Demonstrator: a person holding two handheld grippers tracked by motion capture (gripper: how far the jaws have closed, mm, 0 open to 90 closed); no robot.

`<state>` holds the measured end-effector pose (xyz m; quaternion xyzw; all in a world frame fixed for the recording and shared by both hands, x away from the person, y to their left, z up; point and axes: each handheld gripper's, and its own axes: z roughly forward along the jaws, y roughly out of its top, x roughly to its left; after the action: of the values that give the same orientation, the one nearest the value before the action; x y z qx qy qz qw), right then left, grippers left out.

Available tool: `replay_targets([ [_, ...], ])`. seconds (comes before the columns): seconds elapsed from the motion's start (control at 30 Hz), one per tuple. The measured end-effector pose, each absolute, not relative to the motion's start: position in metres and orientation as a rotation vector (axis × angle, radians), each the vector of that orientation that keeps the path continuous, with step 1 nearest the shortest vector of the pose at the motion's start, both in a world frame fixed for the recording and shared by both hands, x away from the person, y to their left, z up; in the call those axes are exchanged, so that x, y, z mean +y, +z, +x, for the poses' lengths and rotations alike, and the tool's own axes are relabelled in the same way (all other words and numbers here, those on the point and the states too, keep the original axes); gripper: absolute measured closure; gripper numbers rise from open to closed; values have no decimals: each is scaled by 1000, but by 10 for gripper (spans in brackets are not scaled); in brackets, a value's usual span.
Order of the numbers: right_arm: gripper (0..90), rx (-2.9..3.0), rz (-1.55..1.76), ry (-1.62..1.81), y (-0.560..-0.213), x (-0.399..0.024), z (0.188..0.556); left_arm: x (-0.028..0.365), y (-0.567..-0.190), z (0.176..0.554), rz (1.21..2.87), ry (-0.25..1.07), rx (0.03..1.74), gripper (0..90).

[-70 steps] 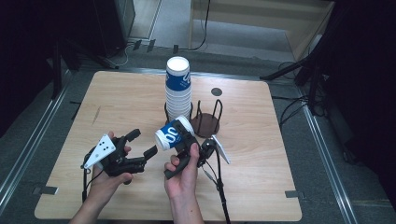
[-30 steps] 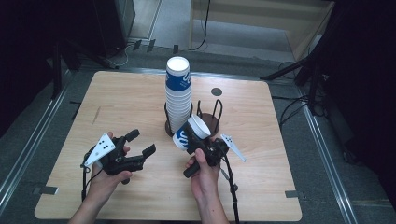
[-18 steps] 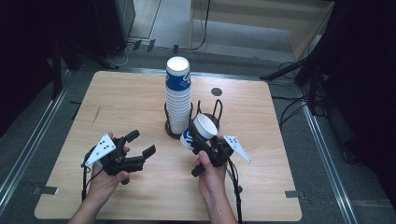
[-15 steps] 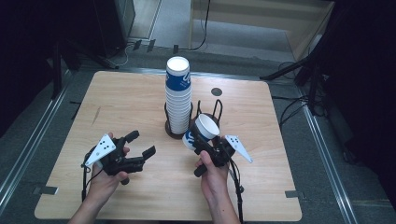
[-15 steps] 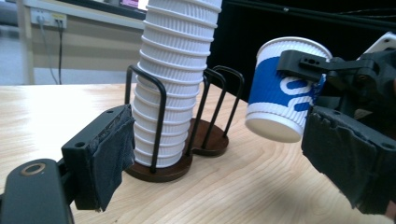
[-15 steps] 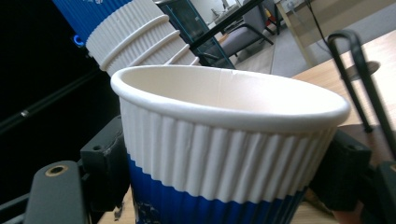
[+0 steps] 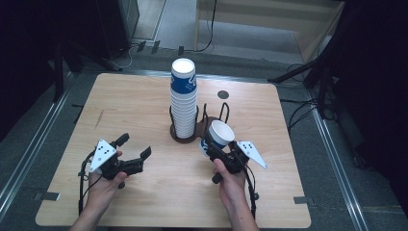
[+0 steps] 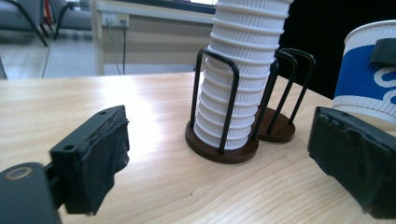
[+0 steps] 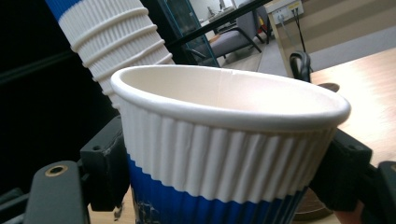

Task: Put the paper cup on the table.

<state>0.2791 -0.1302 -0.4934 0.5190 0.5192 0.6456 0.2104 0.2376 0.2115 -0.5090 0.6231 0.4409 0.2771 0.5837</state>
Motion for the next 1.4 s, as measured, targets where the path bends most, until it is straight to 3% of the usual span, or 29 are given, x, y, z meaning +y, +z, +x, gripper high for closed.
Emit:
replay_targets([
  [0.2, 198, 1450, 1428, 1760, -495, -140, 284, 220, -514, 241, 1472, 650, 1088, 10],
  [0.93, 200, 1370, 1423, 1638, -494, -175, 297, 284, -536, 246, 1547, 741, 1308, 0],
  [1.4, 200, 1351, 1338, 1450, -502, -188, 310, 300, -550, 243, 1521, 746, 1378, 0],
])
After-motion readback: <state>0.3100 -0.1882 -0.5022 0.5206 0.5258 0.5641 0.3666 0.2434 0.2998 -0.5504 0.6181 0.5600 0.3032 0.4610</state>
